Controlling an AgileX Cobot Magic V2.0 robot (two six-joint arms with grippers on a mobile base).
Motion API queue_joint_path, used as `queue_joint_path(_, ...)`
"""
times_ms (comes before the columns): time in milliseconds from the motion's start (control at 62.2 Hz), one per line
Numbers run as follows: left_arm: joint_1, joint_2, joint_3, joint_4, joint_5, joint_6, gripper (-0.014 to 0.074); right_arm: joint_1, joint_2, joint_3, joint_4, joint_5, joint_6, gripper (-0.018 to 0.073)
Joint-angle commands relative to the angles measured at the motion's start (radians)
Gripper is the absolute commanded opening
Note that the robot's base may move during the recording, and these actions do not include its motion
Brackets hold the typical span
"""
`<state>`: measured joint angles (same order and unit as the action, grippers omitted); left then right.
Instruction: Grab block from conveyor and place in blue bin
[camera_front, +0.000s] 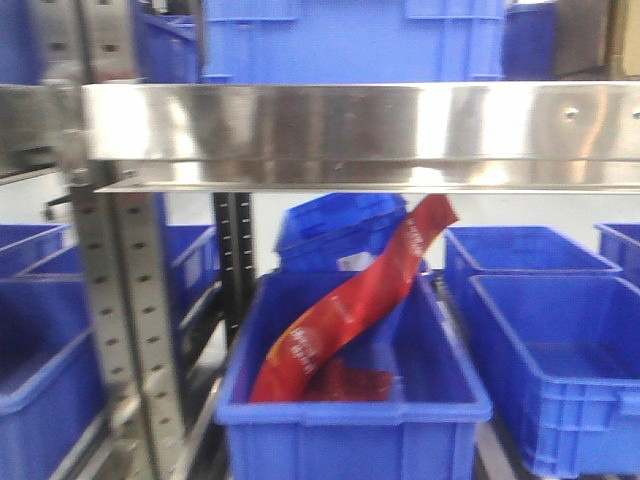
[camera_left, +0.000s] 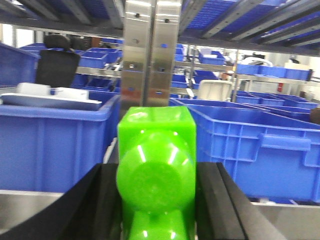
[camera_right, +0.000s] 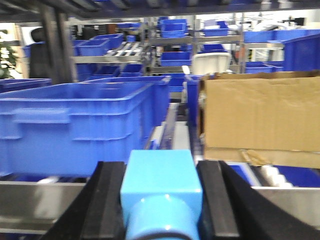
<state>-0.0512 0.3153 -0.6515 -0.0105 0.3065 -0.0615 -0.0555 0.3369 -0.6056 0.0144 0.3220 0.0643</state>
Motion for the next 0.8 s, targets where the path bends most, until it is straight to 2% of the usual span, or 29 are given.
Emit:
queue_joint_path(0,-0.006,-0.001,0.002,-0.006,-0.018,-0.002,-0.0111,-0.002,-0.002,0.003,-0.001,-0.025,-0.003,-0.0162)
queue_joint_path(788,-0.006,-0.001,0.002,-0.006,-0.018,-0.002,-0.0111,-0.002,-0.002,0.003,-0.001,-0.025,-0.003,-0.0162)
